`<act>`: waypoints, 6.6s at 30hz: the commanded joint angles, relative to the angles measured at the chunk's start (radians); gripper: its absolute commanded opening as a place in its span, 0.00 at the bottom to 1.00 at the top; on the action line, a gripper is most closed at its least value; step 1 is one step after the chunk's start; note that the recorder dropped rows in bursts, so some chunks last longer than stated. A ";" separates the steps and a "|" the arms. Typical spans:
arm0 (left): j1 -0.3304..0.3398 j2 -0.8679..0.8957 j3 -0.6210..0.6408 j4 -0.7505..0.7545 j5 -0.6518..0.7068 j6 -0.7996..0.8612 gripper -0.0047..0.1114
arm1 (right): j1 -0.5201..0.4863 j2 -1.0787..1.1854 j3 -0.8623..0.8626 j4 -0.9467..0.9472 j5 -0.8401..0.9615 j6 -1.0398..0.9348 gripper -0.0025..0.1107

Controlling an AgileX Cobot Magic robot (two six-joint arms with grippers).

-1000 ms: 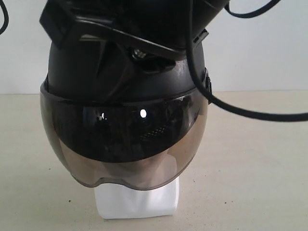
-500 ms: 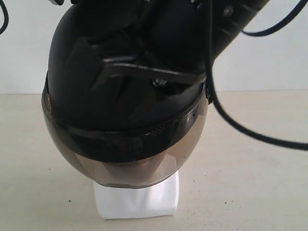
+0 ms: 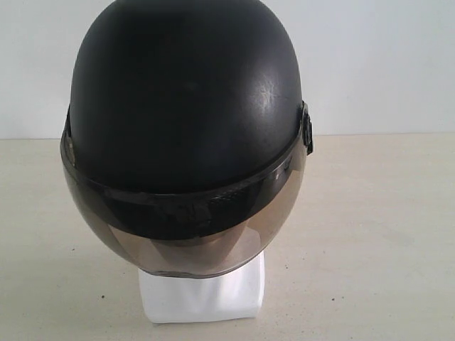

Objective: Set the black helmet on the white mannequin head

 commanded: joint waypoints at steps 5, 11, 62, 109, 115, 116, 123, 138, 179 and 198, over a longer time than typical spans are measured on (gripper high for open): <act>0.013 -0.196 0.016 -0.005 0.142 -0.001 0.08 | -0.002 -0.257 0.372 -0.111 -0.128 0.187 0.02; 0.089 -0.360 0.187 -0.005 0.292 -0.001 0.08 | -0.002 -0.421 0.713 -0.133 -0.529 0.219 0.02; 0.103 -0.826 1.050 -0.005 0.752 -0.012 0.08 | -0.038 -0.535 1.380 -0.133 -1.215 0.269 0.02; 0.103 -0.826 1.050 -0.005 0.755 -0.012 0.08 | -0.879 -1.021 1.652 0.116 -0.895 0.105 0.02; 0.103 -0.826 1.050 -0.005 0.755 -0.012 0.08 | -0.879 -1.021 1.652 0.133 -0.878 0.068 0.02; 0.103 -0.826 1.050 -0.005 0.755 -0.012 0.08 | -0.879 -1.021 1.652 0.133 -0.878 0.061 0.02; 0.103 -0.826 1.050 -0.005 0.755 -0.012 0.08 | -0.879 -1.021 1.652 0.135 -0.878 0.036 0.02; 0.103 -0.826 1.050 -0.005 0.755 -0.012 0.08 | -0.879 -1.021 1.652 0.137 -0.867 0.038 0.02; 0.103 -0.826 1.050 -0.005 0.755 -0.012 0.08 | -0.887 -1.021 1.652 0.137 -0.884 0.038 0.02; 0.103 -0.845 1.057 -0.005 1.109 0.461 0.08 | -0.887 -1.021 1.652 0.137 -0.884 0.040 0.02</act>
